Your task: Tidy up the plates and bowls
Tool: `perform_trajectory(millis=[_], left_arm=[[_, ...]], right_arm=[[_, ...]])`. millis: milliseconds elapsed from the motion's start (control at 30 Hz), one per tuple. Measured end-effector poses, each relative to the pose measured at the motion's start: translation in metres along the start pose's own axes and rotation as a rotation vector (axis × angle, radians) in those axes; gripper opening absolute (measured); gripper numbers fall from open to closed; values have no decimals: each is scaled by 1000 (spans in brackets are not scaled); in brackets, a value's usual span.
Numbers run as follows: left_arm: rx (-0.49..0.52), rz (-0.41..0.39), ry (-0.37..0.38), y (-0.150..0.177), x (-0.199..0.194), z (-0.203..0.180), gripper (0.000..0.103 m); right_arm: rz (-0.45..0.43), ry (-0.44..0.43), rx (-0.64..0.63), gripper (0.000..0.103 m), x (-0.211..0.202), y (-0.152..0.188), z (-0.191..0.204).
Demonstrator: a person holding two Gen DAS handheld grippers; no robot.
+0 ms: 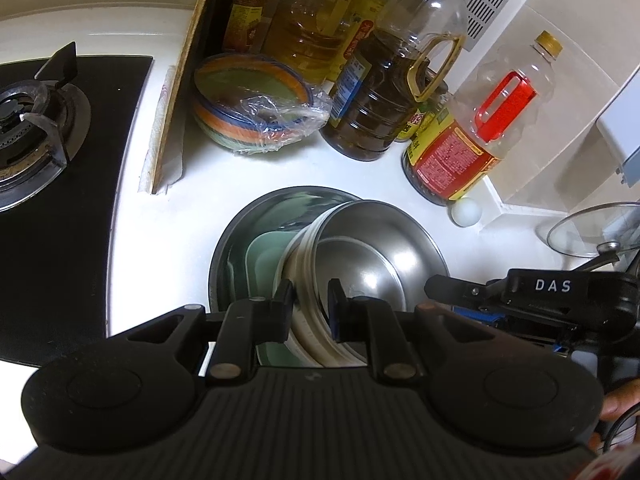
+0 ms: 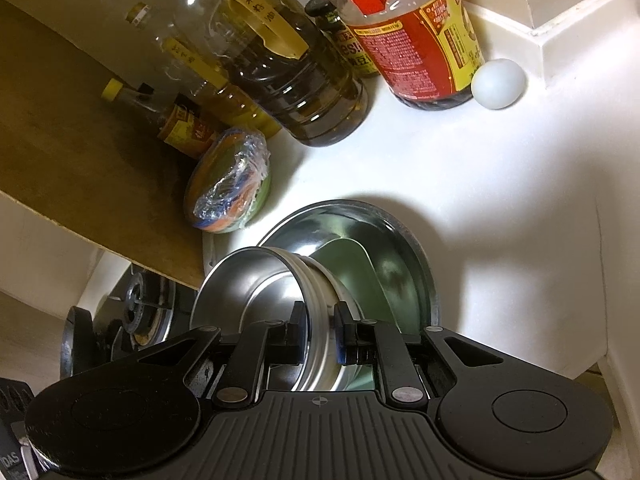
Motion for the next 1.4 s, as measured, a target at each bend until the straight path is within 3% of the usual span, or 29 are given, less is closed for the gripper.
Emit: perform_trajectory(millis=[133,167,267,300,500,700,1000,1400], left_arm=[[44,-51,-6,-4,-11,-2,15],[62,-71,-12,-5,-15,-3,15],[104,-128,-24,-8,-29,-4,16],[114,-142,-27,-8,-33,-4,18],[192,-224,-45,6,-63,-6,20],[232,-253,-73,38,-92,-12,23],[223,-194,-86,106,-111,-37,26],[181,-157,-145,187,-142,-54,26]], right_arm=[[-60,1,-36,17,-8,2,4],[-78,0,-42,25,-12,2,6],[-140,-33,-56,65,-25,7,11],[-162,-53,-61,68,-31,10,13],[-273,-63,-117,68,-64,39,23],[-304,-9,-232,73,-89,77,25],[-221,67,-337,75,-107,138,7],[-152,87,-415,75,-143,200,-11]])
Point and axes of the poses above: each gripper's, at about its wrist camera, not at the fingertips, and x roughly the way its jaws point, z to its left, y to its underside, the point moved 10 cm from there along x, roughly the way its jaws point, and after that the axes turned 7 degrees about -y, right-handed, at the moved point
